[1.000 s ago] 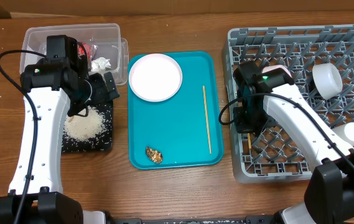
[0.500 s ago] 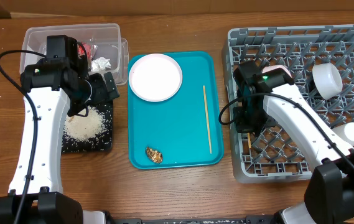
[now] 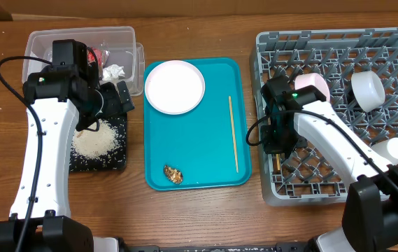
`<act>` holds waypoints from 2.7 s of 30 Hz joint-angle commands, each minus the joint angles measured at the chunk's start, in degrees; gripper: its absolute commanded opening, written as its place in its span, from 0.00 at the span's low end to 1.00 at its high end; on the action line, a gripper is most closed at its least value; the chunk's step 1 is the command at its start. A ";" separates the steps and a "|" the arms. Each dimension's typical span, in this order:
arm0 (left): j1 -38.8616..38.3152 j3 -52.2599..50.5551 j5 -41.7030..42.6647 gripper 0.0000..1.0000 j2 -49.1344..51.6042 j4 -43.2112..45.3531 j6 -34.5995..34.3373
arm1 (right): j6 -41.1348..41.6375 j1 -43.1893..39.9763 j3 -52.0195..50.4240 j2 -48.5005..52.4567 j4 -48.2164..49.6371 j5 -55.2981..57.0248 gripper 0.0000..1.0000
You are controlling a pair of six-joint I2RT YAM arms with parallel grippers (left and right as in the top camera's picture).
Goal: Sort waste into correct bins and load items into the dishwasher
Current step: 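Release the chopstick and raise the right gripper out of the rack, then reach the right gripper down to the remaining chopstick on the tray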
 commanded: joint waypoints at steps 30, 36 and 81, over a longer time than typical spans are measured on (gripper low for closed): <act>-0.44 1.09 0.07 1.00 -0.90 -0.26 -0.35 | -0.07 -0.11 0.11 0.00 0.52 -0.28 0.41; -0.44 1.09 0.04 1.00 -0.90 -0.31 -0.13 | -0.04 -0.13 2.54 -1.14 -0.90 0.26 0.40; -0.44 1.09 0.02 1.00 -0.90 -0.37 0.07 | 7.82 11.58 20.06 24.61 5.86 -8.98 0.62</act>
